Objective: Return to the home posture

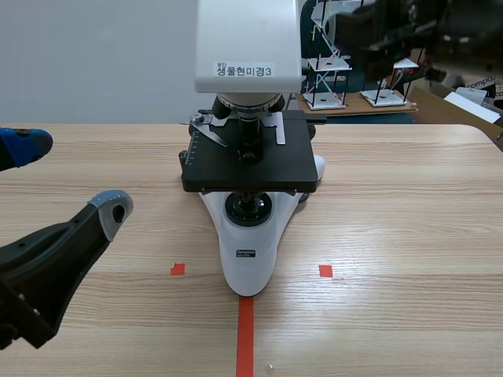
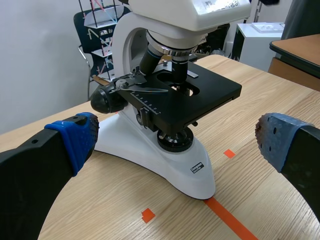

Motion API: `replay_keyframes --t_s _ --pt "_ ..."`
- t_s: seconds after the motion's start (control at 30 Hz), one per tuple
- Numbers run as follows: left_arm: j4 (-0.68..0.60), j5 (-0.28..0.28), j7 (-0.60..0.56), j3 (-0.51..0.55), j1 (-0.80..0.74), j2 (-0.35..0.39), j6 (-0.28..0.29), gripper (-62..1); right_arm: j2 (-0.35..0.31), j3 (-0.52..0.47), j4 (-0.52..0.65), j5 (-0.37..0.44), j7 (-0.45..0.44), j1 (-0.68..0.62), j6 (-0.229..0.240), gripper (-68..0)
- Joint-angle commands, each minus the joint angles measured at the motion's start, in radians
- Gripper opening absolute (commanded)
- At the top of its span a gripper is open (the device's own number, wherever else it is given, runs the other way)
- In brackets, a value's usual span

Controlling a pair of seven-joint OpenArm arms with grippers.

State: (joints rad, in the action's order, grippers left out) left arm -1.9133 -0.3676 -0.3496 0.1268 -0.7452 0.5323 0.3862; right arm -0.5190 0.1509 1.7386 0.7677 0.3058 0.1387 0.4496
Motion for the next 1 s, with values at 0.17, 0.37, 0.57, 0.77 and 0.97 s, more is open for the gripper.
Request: replay_keyframes --t_s 0.17,0.37,0.57,0.77,0.97 --pt "-0.012 -0.010 -0.017 -0.003 0.000 0.000 0.002 1.4 -0.024 -0.179 0.206 -0.173 -0.123 -0.244 0.071 -21.6" --pt "-0.012 -0.010 -0.017 -0.003 0.000 0.000 0.002 1.4 -0.024 -0.255 0.301 -0.305 -0.333 -0.529 0.072 -14.8" --pt "-0.012 -0.010 -0.016 -0.003 0.000 0.000 0.002 1.4 -0.024 -0.307 0.318 -0.405 -0.571 -0.763 0.055 -8.3" --pt "-0.012 -0.010 -0.017 -0.003 0.000 0.000 0.002 1.4 -0.024 -0.377 0.318 -0.457 -0.841 -0.930 0.024 -8.2" --pt "-0.012 -0.010 -0.017 -0.003 0.000 0.000 0.002 1.4 -0.024 -0.400 0.317 -0.521 -0.884 -0.976 0.023 -8.1"
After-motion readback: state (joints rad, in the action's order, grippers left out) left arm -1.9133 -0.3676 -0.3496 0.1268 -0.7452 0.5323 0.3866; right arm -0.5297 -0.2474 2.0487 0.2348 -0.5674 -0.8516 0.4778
